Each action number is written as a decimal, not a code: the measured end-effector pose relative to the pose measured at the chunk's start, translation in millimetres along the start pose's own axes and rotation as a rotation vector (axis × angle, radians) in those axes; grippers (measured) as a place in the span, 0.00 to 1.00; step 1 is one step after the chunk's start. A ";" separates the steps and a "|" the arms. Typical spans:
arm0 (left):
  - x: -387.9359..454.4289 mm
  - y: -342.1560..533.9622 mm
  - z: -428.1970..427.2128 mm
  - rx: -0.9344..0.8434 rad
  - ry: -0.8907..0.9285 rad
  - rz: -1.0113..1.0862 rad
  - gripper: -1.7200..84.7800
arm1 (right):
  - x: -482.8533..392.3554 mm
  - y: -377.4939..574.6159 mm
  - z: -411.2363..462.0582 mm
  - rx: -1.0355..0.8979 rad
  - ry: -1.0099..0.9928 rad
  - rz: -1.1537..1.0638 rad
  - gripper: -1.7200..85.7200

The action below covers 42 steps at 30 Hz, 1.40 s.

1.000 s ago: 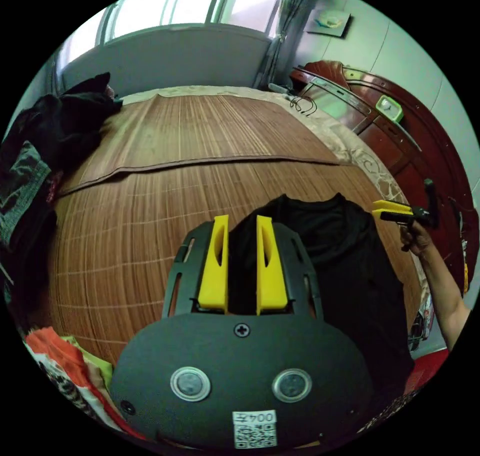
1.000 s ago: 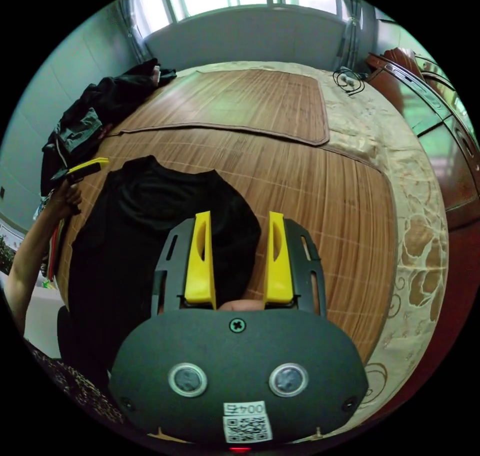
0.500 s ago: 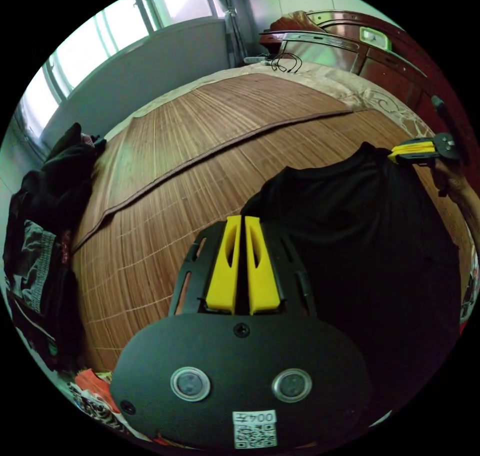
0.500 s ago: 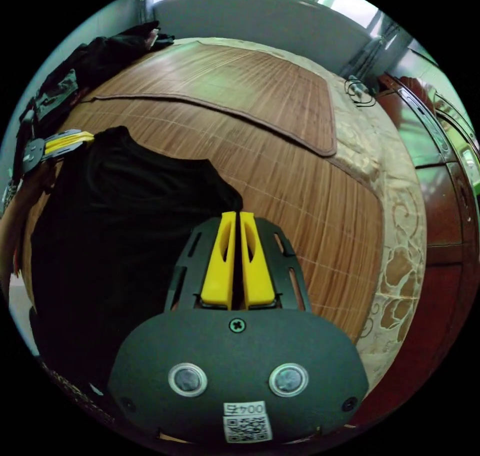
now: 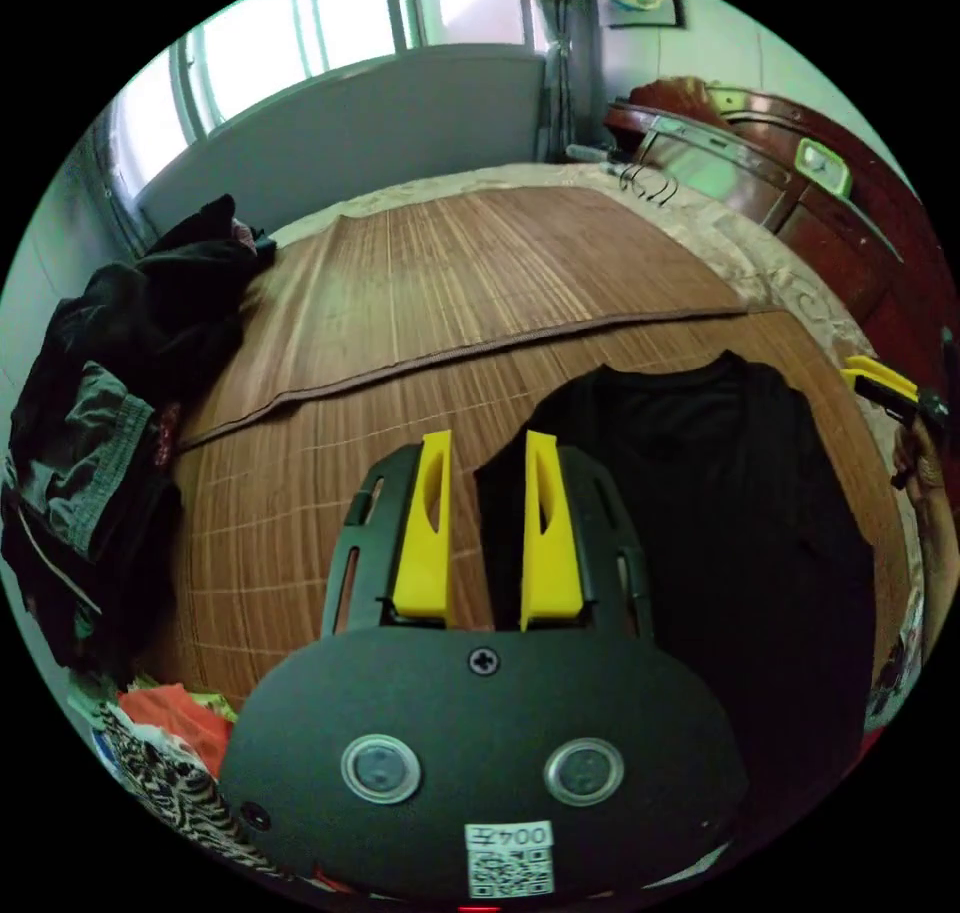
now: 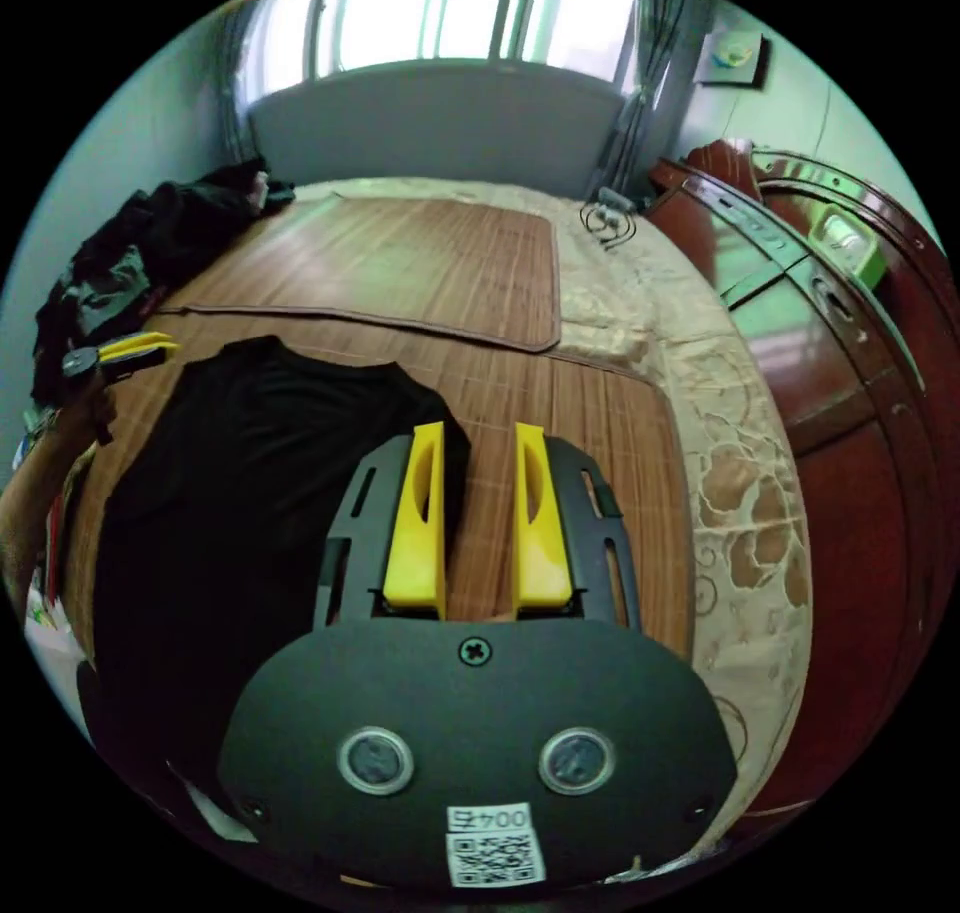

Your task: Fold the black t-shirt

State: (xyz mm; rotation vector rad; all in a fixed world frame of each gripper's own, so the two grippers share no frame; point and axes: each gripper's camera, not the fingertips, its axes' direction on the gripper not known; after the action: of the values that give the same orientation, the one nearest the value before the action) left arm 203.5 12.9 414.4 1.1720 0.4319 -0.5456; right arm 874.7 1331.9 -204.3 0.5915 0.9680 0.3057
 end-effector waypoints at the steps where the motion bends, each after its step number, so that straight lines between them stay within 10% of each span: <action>1: -3.7 27.4 -30.5 0.050 0.049 0.032 0.11 | -1.0 34.8 -40.2 0.042 -0.009 -0.014 0.14; 8: -9.9 231.8 -201.7 0.201 0.314 0.045 0.05 | -21.8 283.9 -248.1 0.145 0.012 0.041 0.08; 18: 30.0 500.4 -284.4 -0.034 0.414 -0.233 0.11 | -54.6 504.1 -328.6 -0.117 -0.160 0.238 0.03; 42: 104.3 635.4 -196.6 -0.530 0.379 -0.063 0.19 | 10.4 622.6 -467.2 -0.043 -0.293 0.409 0.02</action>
State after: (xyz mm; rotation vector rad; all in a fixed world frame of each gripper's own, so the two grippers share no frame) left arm 665.3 361.4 758.7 0.7453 0.8824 -0.2331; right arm 496.7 1992.4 -39.7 0.7712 0.5521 0.5848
